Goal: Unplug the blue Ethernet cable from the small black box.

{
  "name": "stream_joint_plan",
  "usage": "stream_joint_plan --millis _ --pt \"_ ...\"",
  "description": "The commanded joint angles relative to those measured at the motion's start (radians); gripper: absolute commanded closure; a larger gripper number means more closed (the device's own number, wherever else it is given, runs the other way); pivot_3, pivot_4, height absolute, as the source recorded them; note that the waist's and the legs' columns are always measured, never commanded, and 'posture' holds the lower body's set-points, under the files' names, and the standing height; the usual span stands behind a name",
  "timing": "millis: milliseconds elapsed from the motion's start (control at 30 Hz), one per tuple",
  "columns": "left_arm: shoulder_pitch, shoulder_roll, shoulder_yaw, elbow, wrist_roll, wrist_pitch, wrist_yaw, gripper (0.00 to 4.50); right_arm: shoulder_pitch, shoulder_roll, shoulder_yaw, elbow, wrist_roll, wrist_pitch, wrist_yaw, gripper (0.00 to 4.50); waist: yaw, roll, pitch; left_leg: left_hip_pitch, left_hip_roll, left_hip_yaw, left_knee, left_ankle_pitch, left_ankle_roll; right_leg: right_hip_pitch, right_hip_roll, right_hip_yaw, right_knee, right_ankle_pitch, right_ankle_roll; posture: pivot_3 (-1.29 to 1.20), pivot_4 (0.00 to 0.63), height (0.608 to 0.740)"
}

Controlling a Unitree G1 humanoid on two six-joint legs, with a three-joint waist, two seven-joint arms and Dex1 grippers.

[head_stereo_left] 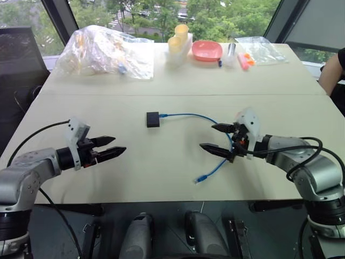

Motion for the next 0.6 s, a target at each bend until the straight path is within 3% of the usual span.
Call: stream_joint_plan --millis 33,600 --pt "-0.013 0.005 0.037 -0.023 -0.018 -0.025 -0.007 0.72 -0.016 0.01 -0.006 -0.011 -0.005 -0.024 -0.001 0.0 0.001 0.0 0.0 0.0 0.0 0.0 0.0 0.0 0.0 0.0 0.0 0.0 0.0 0.0 0.0 0.0 0.15 0.74" --pt "-0.116 -0.014 -0.007 0.045 0.008 -0.034 0.014 0.72 -0.058 0.063 0.043 0.033 -0.083 -0.047 -0.033 0.0 0.0 0.0 0.0 0.0 -0.001 0.001 0.002 0.0 0.0 0.001 0.001 0.0 0.002 0.0 0.0 0.0 0.15 0.74"
